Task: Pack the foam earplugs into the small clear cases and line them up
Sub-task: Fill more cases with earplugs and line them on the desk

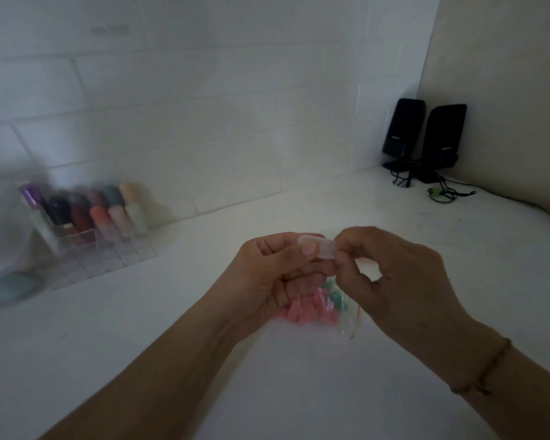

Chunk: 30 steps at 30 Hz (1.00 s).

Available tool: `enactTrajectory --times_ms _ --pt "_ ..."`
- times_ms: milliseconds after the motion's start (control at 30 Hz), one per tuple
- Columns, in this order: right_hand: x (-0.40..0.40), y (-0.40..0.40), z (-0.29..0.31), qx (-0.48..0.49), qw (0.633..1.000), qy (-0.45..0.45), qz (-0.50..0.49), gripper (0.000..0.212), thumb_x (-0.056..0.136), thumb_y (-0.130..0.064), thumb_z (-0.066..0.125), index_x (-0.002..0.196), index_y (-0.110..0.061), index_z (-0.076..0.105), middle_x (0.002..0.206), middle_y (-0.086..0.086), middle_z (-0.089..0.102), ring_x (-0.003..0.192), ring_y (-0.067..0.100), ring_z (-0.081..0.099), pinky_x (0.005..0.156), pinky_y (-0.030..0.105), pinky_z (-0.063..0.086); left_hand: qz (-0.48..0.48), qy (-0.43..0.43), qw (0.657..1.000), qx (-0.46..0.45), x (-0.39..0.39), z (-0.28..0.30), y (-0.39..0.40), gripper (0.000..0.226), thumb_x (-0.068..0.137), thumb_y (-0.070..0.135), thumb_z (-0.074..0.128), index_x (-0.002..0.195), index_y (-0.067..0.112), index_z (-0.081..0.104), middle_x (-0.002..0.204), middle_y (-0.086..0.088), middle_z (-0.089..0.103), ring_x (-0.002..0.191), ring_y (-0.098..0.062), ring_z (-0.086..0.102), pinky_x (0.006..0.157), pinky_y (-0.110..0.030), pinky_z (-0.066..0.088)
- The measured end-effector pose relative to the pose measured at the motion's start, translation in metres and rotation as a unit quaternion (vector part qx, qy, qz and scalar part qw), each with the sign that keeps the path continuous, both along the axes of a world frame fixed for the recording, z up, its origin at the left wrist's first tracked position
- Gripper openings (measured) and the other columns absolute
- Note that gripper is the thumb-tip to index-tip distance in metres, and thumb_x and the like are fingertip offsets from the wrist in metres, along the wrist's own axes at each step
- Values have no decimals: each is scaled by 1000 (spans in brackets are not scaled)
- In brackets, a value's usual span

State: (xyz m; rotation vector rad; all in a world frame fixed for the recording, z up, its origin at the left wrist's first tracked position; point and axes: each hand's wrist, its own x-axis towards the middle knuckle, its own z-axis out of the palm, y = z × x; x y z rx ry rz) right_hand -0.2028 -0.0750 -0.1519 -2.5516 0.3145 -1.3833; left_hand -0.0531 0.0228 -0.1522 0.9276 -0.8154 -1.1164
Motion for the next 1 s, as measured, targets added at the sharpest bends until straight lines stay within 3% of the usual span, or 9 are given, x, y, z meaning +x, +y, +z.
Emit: enactTrajectory --times_ms 133,267,400,500,600,700,833,900,1000 --pt "-1 3 1 23 1000 -8 -2 15 83 -26 52 76 -16 61 71 -9 64 77 7 60 58 21 45 -6 -18 1000 -3 0 -1 0 48 66 26 84 104 1 73 102 -21 71 88 -24 72 73 -26 58" --pt "0 5 4 82 995 -50 31 14 85 -28 56 78 -17 61 72 -26 61 73 -6 63 61 1 40 -7 -90 996 -13 0 0 1 38 69 13 75 105 0 71 99 -20 72 89 -30 70 84 -40 57" --pt "-1 -2 1 72 997 -18 34 13 93 -36 51 96 -29 62 75 -17 65 69 4 64 59 24 52 -61 -190 979 -27 0 -1 3 29 76 1 68 105 -2 67 100 -19 69 94 -32 66 88 -41 53" --pt "-3 -8 0 50 993 52 93 28 97 -37 48 115 -25 64 87 -20 60 73 5 62 57 26 52 -79 -133 988 -6 11 1 4 30 82 -4 56 111 -7 60 102 -22 63 93 -35 62 86 -44 54" --pt "-11 -14 5 27 994 25 100 22 91 -31 56 101 -16 69 80 -11 62 65 7 58 52 21 46 -24 -49 997 49 27 7 4 18 78 0 51 88 9 64 76 -6 60 68 -21 60 63 -29 53" --pt "-25 -29 10 79 992 57 82 10 82 -28 61 74 -26 66 64 -14 61 52 7 52 46 16 40 77 -53 994 58 49 13 9 8 75 11 52 82 13 56 69 -3 59 62 -20 59 57 -26 50" --pt "-31 -45 -4 39 962 264 54 7 77 -35 67 78 -41 70 79 -34 63 49 5 53 52 8 36 192 -244 943 120 69 15 26 10 65 17 58 75 14 60 74 -10 67 66 -22 60 57 -28 42" --pt "-27 -44 -10 19 950 301 83 12 81 -33 68 90 -40 72 88 -40 60 55 -7 53 58 3 37 193 -346 905 155 70 10 33 5 61 22 66 65 20 64 81 -16 71 69 -21 60 60 -29 39" --pt "-21 -41 -14 0 936 329 125 19 89 -33 62 104 -40 72 108 -31 65 78 -30 46 69 -5 33 171 -457 854 183 67 -3 37 20 60 23 81 63 22 61 81 2 75 74 -10 65 68 -27 47"
